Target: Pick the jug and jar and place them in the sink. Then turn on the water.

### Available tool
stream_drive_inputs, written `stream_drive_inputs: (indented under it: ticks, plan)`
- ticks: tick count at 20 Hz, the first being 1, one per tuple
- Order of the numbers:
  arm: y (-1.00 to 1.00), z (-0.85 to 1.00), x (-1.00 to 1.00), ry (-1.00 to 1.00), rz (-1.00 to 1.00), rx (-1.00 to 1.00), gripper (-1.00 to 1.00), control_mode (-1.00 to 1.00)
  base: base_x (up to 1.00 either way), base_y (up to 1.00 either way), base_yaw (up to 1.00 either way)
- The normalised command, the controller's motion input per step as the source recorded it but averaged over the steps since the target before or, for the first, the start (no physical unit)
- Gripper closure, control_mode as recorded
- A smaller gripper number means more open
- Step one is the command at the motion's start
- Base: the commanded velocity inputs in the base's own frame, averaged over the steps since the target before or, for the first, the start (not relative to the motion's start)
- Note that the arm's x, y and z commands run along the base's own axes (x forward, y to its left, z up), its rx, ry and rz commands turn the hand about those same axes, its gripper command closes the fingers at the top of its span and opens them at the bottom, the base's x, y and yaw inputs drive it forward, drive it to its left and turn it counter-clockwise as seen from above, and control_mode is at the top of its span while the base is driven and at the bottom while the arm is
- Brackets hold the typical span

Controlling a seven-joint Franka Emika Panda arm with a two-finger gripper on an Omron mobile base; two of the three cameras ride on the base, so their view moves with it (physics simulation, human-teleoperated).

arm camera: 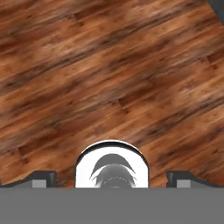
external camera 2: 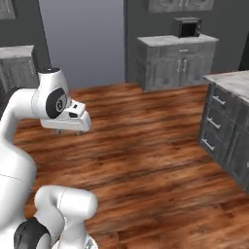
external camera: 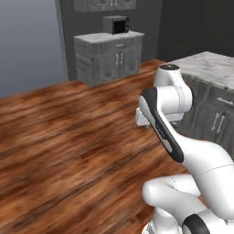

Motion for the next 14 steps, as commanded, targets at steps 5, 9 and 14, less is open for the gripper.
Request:
stream_drive_inputs:
  ticks: [5, 9, 14]
  plan:
    - [0.00, 0.00, 0.00, 0.00, 0.00, 0.00, -1.00, 1.00, 0.00, -0.41, -0.77]
    - [0.00, 0.00, 0.00, 0.00, 0.00, 0.00, -1.00, 1.00, 0.00, -0.77, -0.66]
    - [0.00, 0.00, 0.00, 0.00, 0.00, 0.00, -1.00, 1.00, 0.00, -0.60, -0.70]
